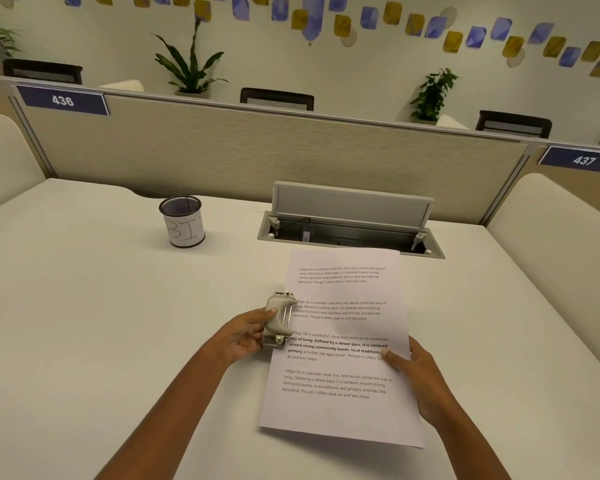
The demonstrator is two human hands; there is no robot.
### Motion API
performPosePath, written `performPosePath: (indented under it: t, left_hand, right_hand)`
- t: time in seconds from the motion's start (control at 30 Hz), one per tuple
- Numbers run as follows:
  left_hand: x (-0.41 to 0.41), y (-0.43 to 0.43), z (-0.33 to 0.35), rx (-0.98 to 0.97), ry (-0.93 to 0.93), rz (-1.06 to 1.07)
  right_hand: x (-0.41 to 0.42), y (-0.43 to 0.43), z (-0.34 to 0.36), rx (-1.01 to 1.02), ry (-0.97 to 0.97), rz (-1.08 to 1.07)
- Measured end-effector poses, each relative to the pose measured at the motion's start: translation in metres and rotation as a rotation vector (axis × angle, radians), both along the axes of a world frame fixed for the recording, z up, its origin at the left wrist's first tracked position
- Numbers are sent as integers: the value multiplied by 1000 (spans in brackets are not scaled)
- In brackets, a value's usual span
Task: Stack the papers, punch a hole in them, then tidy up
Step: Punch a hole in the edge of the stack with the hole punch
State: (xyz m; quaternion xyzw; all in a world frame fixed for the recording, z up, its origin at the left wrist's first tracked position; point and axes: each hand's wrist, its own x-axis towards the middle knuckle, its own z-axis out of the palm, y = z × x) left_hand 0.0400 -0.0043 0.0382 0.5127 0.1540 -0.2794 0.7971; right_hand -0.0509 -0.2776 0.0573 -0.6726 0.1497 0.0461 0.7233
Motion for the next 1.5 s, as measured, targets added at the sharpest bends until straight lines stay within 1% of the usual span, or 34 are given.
performPosePath:
  t: [0.33,0.7,0.9,1.37,1.5]
  left_hand:
    - [1,0,4,32,58,34]
    - [8,-6,6,142,10,93]
    - [10,-6,1,209,21,116]
    - [10,-15,-9,236,20,217]
    - [11,-15,-10,231,33,208]
  right_hand:
    - [4,1,-4,10,17,15]
    - [6,1,-8,21,31,18]
    - [6,1,-9,22,34,36]
    - [8,4,-11,57,36,39]
    - [7,3,-10,38,38,44]
